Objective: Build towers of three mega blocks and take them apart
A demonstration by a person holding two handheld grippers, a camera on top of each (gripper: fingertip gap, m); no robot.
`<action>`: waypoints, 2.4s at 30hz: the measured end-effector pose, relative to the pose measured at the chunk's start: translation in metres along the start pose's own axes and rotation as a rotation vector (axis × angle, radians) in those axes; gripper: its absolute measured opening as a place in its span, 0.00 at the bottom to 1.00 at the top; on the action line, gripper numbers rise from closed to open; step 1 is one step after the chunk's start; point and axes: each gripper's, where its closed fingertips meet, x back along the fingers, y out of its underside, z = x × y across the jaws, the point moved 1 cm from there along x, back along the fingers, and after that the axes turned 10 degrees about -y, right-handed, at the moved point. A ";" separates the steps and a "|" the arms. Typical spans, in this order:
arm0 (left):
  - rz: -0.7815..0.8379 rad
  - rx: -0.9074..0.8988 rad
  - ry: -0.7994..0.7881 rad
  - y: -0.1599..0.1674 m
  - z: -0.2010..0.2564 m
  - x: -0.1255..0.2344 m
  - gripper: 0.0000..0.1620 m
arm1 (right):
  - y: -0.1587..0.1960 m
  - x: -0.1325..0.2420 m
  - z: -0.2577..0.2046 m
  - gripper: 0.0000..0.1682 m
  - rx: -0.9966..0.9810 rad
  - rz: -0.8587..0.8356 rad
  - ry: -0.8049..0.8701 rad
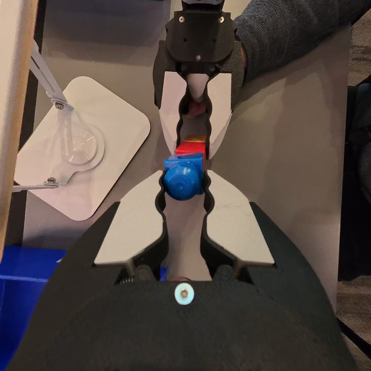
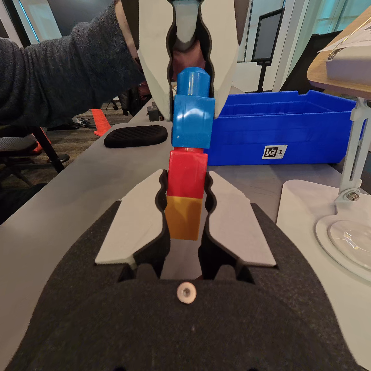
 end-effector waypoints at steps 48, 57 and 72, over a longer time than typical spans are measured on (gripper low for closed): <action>0.713 0.317 0.067 -0.046 -0.014 -0.001 0.21 | -0.018 0.021 0.006 0.20 -0.055 0.197 -0.002; 0.620 0.322 0.043 -0.038 -0.018 -0.001 0.21 | -0.023 0.028 0.009 0.20 -0.085 0.256 -0.017; 0.608 0.355 0.038 -0.031 -0.011 -0.017 0.22 | -0.026 0.031 0.009 0.20 -0.097 0.291 -0.029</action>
